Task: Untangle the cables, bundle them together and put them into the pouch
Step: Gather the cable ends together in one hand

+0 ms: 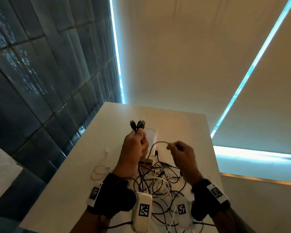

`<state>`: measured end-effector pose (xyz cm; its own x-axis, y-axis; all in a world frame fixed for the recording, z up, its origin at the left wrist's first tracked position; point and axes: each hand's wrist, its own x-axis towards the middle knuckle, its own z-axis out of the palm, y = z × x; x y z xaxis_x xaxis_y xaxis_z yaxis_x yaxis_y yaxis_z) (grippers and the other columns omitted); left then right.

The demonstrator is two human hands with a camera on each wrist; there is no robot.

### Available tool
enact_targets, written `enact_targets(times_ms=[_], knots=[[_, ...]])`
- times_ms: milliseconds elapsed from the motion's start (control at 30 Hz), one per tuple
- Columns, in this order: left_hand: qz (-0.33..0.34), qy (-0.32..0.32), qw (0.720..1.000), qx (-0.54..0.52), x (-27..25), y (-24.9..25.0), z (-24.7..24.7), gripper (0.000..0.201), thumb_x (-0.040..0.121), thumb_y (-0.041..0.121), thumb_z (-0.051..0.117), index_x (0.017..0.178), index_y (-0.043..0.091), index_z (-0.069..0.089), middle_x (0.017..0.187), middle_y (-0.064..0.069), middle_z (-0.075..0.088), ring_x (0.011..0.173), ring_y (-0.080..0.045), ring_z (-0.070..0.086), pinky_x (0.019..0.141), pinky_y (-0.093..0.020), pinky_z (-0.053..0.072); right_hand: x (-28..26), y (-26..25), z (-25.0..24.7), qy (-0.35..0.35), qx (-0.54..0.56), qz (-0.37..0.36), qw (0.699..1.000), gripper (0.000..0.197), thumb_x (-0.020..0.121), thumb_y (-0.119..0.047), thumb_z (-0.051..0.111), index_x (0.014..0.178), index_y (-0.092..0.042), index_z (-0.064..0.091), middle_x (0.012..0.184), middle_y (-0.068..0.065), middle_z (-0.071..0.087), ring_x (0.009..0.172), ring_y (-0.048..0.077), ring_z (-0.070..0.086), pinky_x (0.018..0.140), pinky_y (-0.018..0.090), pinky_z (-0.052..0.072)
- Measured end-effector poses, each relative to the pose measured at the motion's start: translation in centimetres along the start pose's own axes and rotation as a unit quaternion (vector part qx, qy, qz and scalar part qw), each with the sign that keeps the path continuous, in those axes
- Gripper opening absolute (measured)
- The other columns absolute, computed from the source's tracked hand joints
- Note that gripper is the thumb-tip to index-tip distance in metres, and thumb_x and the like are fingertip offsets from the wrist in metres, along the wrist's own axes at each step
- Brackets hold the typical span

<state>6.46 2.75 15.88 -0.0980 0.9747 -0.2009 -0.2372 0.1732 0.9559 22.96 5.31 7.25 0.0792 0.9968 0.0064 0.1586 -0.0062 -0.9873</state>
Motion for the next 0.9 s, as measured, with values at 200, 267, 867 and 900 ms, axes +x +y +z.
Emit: enact_targets(times_ms=[200, 267, 867, 900], knots=[[-0.031, -0.029, 0.996, -0.075, -0.6, 0.1, 0.6, 0.031, 0.102, 0.025, 0.035, 0.075, 0.014, 0.047, 0.089, -0.015, 0.074, 0.077, -0.023, 0.071, 0.066, -0.035, 0.054, -2.4, -7.2, 0.8, -0.129, 0.098, -0.160, 0.974, 0.014, 0.093, -0.003, 0.056, 0.086, 0.006, 0.063, 0.074, 0.001, 0.068, 0.052, 0.002, 0.056, 0.048, 0.008, 0.038], [-0.022, -0.065, 0.987, -0.145, -0.6, 0.6, 0.4, 0.033, 0.102, 0.028, 0.032, 0.074, 0.015, 0.045, 0.101, -0.019, 0.072, 0.094, -0.030, 0.070, 0.080, -0.042, 0.053, -2.8, -6.8, 1.0, -0.158, 0.087, -0.171, 0.968, 0.015, 0.094, -0.002, 0.055, 0.084, 0.004, 0.065, 0.073, 0.007, 0.067, 0.051, 0.004, 0.051, 0.049, 0.010, 0.036], [0.080, -0.062, 0.990, -0.103, -0.5, 2.8, -1.3, 0.031, 0.103, 0.021, 0.032, 0.075, 0.014, 0.044, 0.052, 0.005, 0.036, 0.040, -0.009, 0.029, 0.044, -0.025, 0.023, -4.3, 1.1, -1.0, -0.225, -0.003, -0.014, 0.974, 0.032, 0.100, -0.020, 0.046, 0.069, -0.016, 0.055, 0.053, -0.011, 0.043, 0.047, 0.000, 0.034, 0.045, 0.012, 0.030], [0.071, -0.066, 0.992, -0.085, -0.5, 2.9, -1.5, 0.030, 0.103, 0.021, 0.032, 0.077, 0.013, 0.045, 0.054, 0.001, 0.047, 0.044, -0.013, 0.041, 0.048, -0.027, 0.033, -4.5, 1.4, -1.8, -0.204, -0.017, -0.024, 0.978, 0.032, 0.098, -0.023, 0.047, 0.068, -0.016, 0.054, 0.053, -0.010, 0.042, 0.048, 0.002, 0.035, 0.045, 0.014, 0.030]])
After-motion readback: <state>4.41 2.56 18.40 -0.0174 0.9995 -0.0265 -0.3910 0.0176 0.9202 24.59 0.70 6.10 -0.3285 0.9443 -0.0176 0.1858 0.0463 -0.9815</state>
